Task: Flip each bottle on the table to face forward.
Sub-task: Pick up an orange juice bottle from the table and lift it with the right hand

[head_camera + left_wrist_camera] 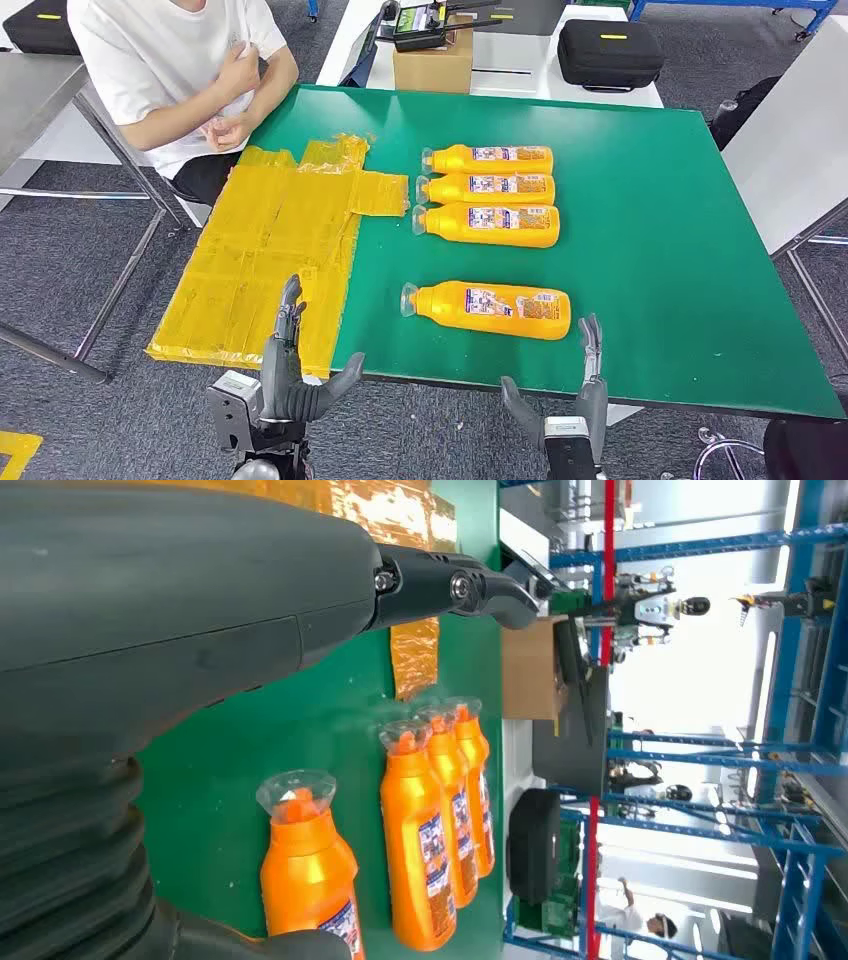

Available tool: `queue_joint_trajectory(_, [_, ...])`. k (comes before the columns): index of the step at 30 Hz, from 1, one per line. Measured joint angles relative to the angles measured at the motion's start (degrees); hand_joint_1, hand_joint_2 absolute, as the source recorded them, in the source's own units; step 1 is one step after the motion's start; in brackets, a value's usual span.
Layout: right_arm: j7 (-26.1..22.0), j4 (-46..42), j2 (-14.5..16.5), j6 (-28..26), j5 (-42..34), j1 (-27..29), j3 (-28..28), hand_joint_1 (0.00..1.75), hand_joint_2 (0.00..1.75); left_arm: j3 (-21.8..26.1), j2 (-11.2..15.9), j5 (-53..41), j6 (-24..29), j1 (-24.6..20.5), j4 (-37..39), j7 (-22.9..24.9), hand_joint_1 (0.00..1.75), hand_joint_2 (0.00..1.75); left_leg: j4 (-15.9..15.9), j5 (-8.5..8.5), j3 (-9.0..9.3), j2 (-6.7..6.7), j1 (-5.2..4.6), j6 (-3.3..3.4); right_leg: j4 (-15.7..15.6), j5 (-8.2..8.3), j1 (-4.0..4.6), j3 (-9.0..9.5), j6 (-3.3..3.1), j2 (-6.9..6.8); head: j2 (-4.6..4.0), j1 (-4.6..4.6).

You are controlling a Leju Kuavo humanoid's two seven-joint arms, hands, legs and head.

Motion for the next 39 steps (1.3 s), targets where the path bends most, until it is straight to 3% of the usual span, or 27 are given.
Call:
queue_joint_trajectory(10, [0.1, -0.1, 0.2, 0.5, 1.3, -0.2, -1.1, 0.0, 1.75, 0.1, 0.0, -0.1, -0.5, 0.0, 0.0, -0.1, 0.0, 1.75, 0.0, 0.0, 0.0, 0.0, 0.0, 0.0, 0.0, 0.0, 0.0, 0.0, 0.0, 0.0, 0.0, -0.01])
queue_joint_trajectory(15, [4.3, 0.6, -0.5, -1.6, 11.1, -1.0, -1.0, 0.0, 1.75, 0.2, 0.0, -0.4, -2.1, -0.6, 0.0, 0.1, 0.0, 1.75, 0.0, 0.0, 0.0, 0.01, 0.0, 0.0, 0.0, 0.01, 0.0, 0.0, 0.0, 0.0, 0.0, -0.02])
queue_joint_trajectory(18, [6.9, 2.9, -2.6, -2.6, 17.1, -3.8, -1.7, 0.0, 1.75, 0.2, -0.3, -1.2, -4.3, -1.8, 0.3, 0.8, 0.0, 1.75, 0.0, 0.04, 0.01, 0.01, -0.02, 0.05, 0.0, 0.03, -0.02, 0.02, 0.02, 0.0, 0.0, 0.0])
queue_joint_trajectory(22, [7.9, 5.4, -4.1, -2.4, 19.5, -7.0, -3.4, 0.0, 1.75, 0.2, -0.7, -1.8, -5.4, -2.6, 0.6, 1.1, 0.0, 1.75, 0.0, 0.07, 0.03, 0.01, -0.05, 0.09, 0.0, 0.06, -0.05, 0.05, 0.05, 0.0, -0.01, 0.0])
queue_joint_trajectory(29, [11.8, 14.4, -7.1, 3.1, 28.6, -15.4, -5.5, 0.0, 1.75, 0.0, -1.2, -1.9, -9.0, -3.9, 1.2, 1.3, 0.0, 1.75, 0.0, 0.08, 0.03, 0.02, -0.04, 0.09, 0.0, 0.07, -0.03, 0.05, 0.05, 0.01, 0.0, 0.0])
queue_joint_trajectory(39, [12.3, 24.8, -7.6, 4.3, 32.6, -22.2, -5.1, 0.0, 1.75, -0.5, -1.5, -1.9, -10.6, -4.9, 1.9, 1.5, 0.0, 1.75, 0.0, 0.09, -0.02, 0.0, -0.03, 0.07, 0.0, 0.06, -0.02, 0.02, 0.05, 0.0, -0.01, -0.01])
